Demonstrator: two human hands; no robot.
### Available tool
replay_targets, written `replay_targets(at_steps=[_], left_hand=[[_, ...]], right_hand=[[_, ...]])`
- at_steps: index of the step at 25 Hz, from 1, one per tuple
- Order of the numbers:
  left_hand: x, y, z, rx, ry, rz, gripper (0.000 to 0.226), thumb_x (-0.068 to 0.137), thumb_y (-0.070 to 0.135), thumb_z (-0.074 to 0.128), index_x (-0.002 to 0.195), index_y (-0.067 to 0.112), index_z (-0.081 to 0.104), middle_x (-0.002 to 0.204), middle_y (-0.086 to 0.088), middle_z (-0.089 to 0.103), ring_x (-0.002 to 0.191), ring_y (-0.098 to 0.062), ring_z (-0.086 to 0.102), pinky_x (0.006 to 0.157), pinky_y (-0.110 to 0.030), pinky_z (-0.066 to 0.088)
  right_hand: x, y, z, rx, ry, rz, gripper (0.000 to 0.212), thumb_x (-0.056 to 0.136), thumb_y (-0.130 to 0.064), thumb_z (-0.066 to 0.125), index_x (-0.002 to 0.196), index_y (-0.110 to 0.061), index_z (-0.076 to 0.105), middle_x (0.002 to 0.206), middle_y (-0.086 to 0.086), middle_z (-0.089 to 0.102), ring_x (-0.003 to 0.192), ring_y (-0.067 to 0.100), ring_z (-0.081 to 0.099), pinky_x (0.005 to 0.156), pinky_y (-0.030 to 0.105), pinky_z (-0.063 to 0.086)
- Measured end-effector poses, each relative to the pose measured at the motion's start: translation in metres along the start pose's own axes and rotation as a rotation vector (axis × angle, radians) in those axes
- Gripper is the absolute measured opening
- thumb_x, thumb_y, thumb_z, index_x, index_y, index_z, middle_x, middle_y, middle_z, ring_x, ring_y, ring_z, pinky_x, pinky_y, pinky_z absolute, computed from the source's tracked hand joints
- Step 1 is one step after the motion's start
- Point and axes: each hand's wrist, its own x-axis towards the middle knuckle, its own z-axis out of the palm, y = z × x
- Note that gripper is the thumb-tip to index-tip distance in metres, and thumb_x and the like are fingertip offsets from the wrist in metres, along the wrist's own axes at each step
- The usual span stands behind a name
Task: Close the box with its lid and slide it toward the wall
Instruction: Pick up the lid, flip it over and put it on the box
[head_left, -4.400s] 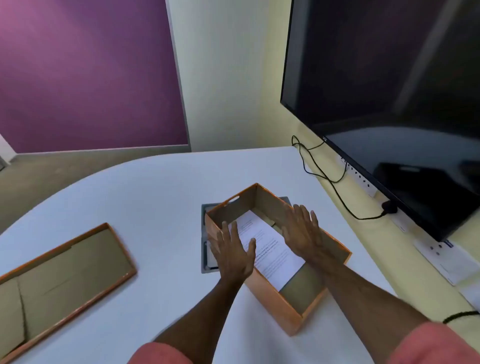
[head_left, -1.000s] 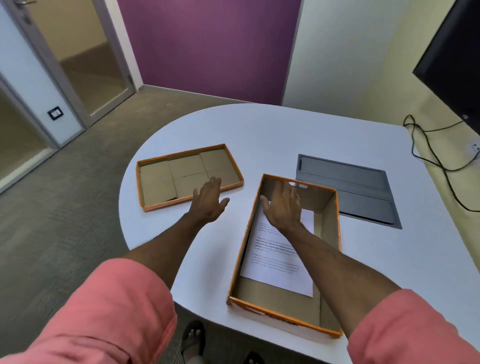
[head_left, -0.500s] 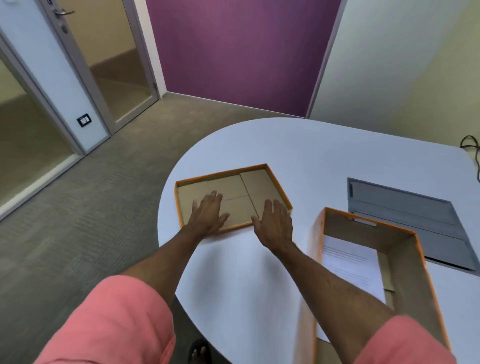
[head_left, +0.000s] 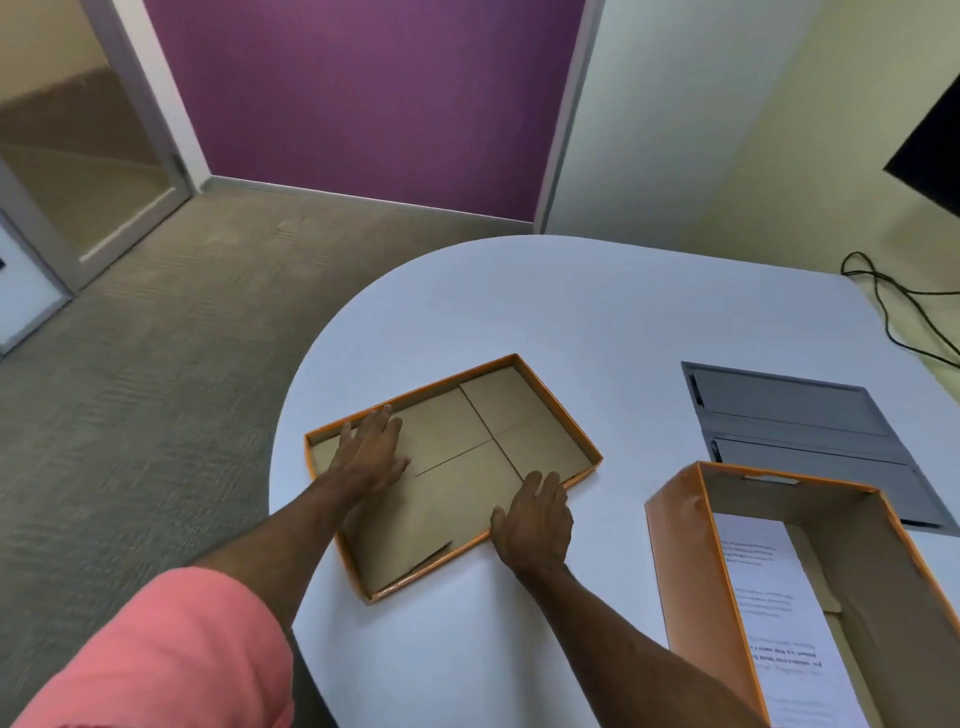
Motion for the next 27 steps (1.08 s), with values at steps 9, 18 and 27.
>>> replay_targets(at_steps=[9,18,27], left_hand=[[0.075,-0.021,0.006,0.019,-0.056,0.064,0.071,0.097,0.035,0.043,0.153,0.008,0.008,0.164,-0.01,0.002,0.151,-0.029,0.004,0.121,-0.053,0.003],[0.09,-0.022,0.015,-0.125,-0.035,-0.009,0.065,0.097,0.012,0.04,0.152,0.002,0.008,0.162,-0.016,0.008,0.149,-0.029,0.013,0.122,-0.039,0.015],[0.092,-0.008,0.003,-0.255,0.052,-0.136,0.03,0.088,-0.005,0.038,0.115,0.001,0.047,0.122,-0.019,0.051,0.115,-0.034,0.046,0.099,-0.046,0.036]], right_hand=[[0.038,-0.003,0.024,0.163,-0.033,0.17,0.066,0.091,-0.018,0.053,0.144,0.007,0.023,0.151,0.023,0.029,0.141,0.034,0.031,0.112,0.041,0.039],[0.07,0.003,0.025,0.389,-0.043,0.107,0.067,0.096,0.001,0.04,0.153,0.001,0.005,0.163,0.019,0.001,0.15,0.034,0.012,0.118,0.039,0.026],[0.069,-0.005,0.029,0.586,-0.016,0.278,0.081,0.089,0.017,0.038,0.155,-0.005,-0.005,0.165,0.013,-0.006,0.152,0.028,0.004,0.12,0.034,0.02]])
